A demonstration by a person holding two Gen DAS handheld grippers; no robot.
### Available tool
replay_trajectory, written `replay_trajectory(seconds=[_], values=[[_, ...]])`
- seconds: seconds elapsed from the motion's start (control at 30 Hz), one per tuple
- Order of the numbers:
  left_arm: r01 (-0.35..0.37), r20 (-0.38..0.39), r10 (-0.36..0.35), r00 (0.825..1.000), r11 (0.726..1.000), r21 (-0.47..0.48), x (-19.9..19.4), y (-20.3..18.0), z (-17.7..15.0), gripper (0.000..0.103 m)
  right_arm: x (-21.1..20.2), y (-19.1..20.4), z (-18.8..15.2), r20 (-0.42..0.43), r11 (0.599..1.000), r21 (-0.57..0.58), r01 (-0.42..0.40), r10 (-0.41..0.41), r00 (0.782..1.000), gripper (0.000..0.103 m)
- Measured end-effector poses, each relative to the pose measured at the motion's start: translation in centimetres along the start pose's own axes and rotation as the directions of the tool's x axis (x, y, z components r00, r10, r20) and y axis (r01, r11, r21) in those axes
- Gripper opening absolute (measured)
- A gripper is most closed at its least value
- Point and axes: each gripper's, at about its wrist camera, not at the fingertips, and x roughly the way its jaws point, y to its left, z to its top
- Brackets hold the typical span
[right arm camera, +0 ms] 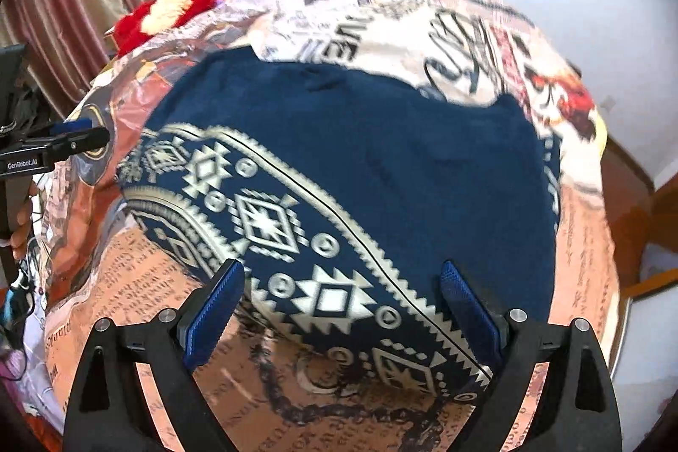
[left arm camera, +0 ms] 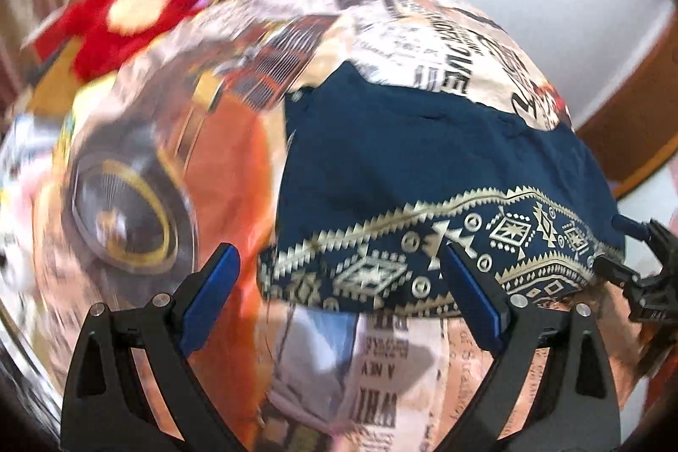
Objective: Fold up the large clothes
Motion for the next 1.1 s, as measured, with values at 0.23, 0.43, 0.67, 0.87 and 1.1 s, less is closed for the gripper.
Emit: replay_trajectory(seconds=[0.23,0.43,0.67,0.87,1.1], values=[[0.123,-0.075,-0.135,0.988,0.981,-0.147,1.1,1.2,-3.1,0.096,-1.3,4.1,2.1,0.109,0.995,-0.091,0.036,-0.026,0.994,0.093],[0.248,-0.117,-0.3,0.947,0.911,-0.331,2.9,2.5,-4.1,0.096,1.2,5.8,3.7,0.083,0.995,-0.092,0.03,-0.023,0.996,0.093],[0.368,-0.108,-0.452,0.885,0.824,-0.43,4.8,2.6,-4.0,0.096,5.6,4.7,4.0,-0.063,0.999,-0.028,-0.032,0.03,0.998,0.094],[0.416,-0.067,-0.505,0.861,0.773,-0.479,6.5,3.0,-2.5,0.096,6.6,3.7,3.9,-0.102,0.996,0.024,-0.081,0.083,0.991,0.101],[0.443,-0.013,-0.527,0.85,0.728,-0.524,9.5,3.3,-0.5,0.096,6.8,3.6,4.0,-0.108,0.996,0.021,-0.088,0.09,0.99,0.103]])
